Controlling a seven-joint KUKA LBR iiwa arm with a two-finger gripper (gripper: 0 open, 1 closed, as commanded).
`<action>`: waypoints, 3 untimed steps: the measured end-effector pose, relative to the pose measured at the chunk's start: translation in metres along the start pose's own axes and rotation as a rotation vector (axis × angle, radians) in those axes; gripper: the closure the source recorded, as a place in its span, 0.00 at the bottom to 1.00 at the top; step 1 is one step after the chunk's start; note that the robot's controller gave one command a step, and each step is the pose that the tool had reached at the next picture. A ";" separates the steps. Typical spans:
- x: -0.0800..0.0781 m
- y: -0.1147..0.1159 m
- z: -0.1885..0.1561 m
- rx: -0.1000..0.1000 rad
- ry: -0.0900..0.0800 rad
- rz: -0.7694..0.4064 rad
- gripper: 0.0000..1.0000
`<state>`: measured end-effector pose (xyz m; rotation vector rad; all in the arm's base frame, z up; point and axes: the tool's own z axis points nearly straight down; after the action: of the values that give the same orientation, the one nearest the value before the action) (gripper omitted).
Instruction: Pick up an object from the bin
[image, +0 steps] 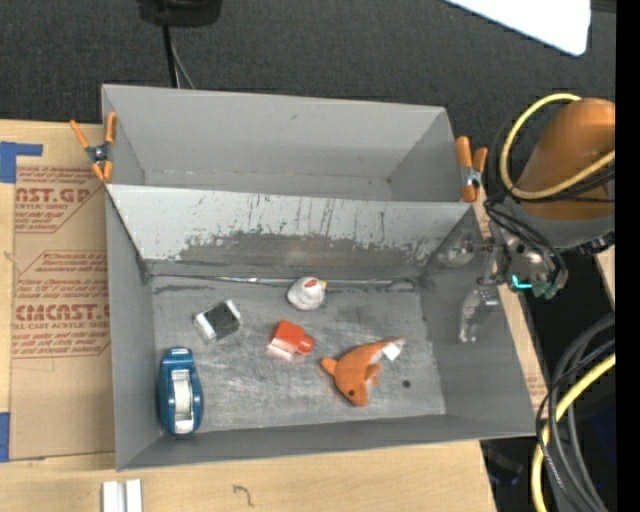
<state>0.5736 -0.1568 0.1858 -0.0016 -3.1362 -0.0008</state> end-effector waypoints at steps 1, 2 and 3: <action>-0.002 0.001 -0.005 0.001 -0.007 -0.001 0.00; 0.015 0.024 0.060 0.002 -0.011 -0.035 0.00; 0.035 0.045 0.111 0.001 -0.006 -0.354 1.00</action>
Offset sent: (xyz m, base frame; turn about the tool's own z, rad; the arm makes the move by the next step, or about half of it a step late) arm -0.0250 0.0357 -0.0924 -0.0520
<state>0.5380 -0.1120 0.0752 0.5514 -3.0935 -0.0010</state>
